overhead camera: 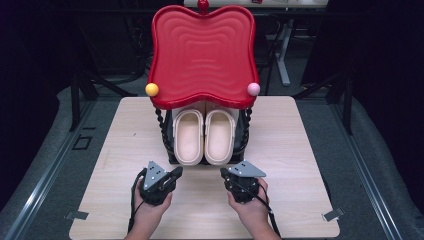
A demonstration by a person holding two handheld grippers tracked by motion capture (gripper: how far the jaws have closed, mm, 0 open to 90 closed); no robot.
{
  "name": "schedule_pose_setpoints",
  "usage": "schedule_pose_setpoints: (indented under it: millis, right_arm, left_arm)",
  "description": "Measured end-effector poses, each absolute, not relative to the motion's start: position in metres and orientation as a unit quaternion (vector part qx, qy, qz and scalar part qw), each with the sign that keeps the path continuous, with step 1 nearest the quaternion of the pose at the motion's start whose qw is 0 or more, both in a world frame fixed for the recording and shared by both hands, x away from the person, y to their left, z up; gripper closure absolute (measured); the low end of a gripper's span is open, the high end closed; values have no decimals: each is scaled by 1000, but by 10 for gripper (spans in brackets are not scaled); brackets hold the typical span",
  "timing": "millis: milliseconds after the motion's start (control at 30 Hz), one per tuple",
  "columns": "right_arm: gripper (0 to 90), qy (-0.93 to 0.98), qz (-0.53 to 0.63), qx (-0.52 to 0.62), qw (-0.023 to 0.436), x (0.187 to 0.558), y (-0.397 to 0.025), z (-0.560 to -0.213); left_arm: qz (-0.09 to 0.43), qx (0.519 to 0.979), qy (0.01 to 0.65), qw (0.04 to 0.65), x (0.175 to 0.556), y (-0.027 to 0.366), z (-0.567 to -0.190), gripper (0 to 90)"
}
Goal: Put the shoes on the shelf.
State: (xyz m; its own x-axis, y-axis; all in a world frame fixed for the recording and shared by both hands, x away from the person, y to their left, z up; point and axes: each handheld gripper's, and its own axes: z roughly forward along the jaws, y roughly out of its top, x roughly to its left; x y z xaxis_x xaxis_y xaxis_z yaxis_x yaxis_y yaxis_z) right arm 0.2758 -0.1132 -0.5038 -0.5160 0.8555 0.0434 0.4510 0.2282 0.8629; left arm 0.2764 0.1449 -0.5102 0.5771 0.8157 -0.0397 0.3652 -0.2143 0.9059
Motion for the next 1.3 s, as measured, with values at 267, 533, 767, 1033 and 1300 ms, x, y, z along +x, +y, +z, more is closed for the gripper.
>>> schedule_pose_setpoints:
  millis: [267,533,767,1033,1300]
  right_arm:
    - [900,745,449,437,231,281,-108,-504]
    - [900,742,440,443,244,284,-108,-502]
    - [900,735,431,457,255,285,-119,-498]
    - [900,731,430,461,261,293,-122,-494]
    - [900,731,431,461,261,302,-120,-492]
  left_arm:
    - [232,745,403,478,284,141,-512,897]
    - [237,740,406,481,285,140,-512,897]
    - [240,741,408,477,288,142,-509,897]
    - [243,737,414,475,297,143,-503,897]
    - [251,728,426,475,308,147,-500,897]
